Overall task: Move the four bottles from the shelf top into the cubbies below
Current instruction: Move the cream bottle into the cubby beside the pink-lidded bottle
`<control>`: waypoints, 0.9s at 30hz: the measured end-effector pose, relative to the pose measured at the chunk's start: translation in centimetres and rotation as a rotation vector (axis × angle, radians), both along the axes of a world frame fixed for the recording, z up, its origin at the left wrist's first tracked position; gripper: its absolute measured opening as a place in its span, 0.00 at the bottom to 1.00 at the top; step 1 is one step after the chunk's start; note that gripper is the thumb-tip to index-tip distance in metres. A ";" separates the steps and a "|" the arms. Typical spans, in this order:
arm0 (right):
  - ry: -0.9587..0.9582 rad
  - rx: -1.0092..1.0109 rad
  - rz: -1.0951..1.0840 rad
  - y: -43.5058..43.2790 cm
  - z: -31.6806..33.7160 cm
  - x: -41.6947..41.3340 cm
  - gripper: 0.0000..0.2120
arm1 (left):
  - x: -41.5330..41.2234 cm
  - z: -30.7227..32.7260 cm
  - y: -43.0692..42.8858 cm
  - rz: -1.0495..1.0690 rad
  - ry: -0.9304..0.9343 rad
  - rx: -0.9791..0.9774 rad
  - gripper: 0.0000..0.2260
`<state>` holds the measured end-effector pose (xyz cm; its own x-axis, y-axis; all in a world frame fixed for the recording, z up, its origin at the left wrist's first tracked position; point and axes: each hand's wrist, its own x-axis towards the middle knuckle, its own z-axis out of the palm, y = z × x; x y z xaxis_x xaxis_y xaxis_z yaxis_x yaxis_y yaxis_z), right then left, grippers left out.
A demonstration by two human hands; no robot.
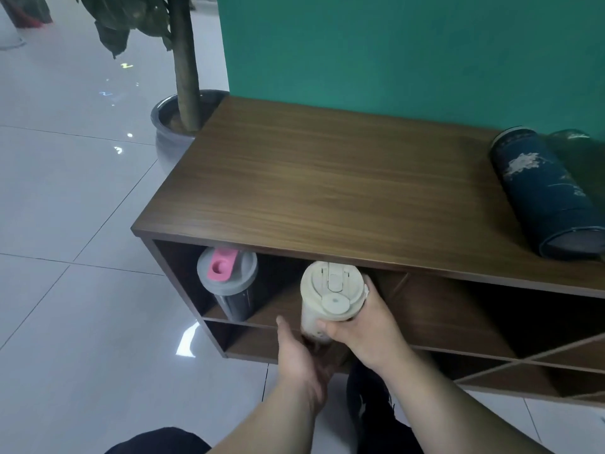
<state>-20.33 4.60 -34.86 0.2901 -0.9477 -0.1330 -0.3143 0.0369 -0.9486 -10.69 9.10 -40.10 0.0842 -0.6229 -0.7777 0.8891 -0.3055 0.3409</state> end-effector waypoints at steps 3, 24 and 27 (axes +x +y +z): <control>-0.002 -0.006 0.009 -0.8 -0.8 0.4 0.38 | -0.2 0.4 -0.4 0.020 0.076 0.002 0.40; -0.163 0.120 0.021 -3.4 -3.9 1.9 0.25 | 0.7 -0.7 -1.7 0.071 0.195 -0.071 0.44; -0.166 0.141 0.037 -3.4 -3.5 1.8 0.22 | 1.1 -1.3 -2.0 0.089 0.232 -0.070 0.47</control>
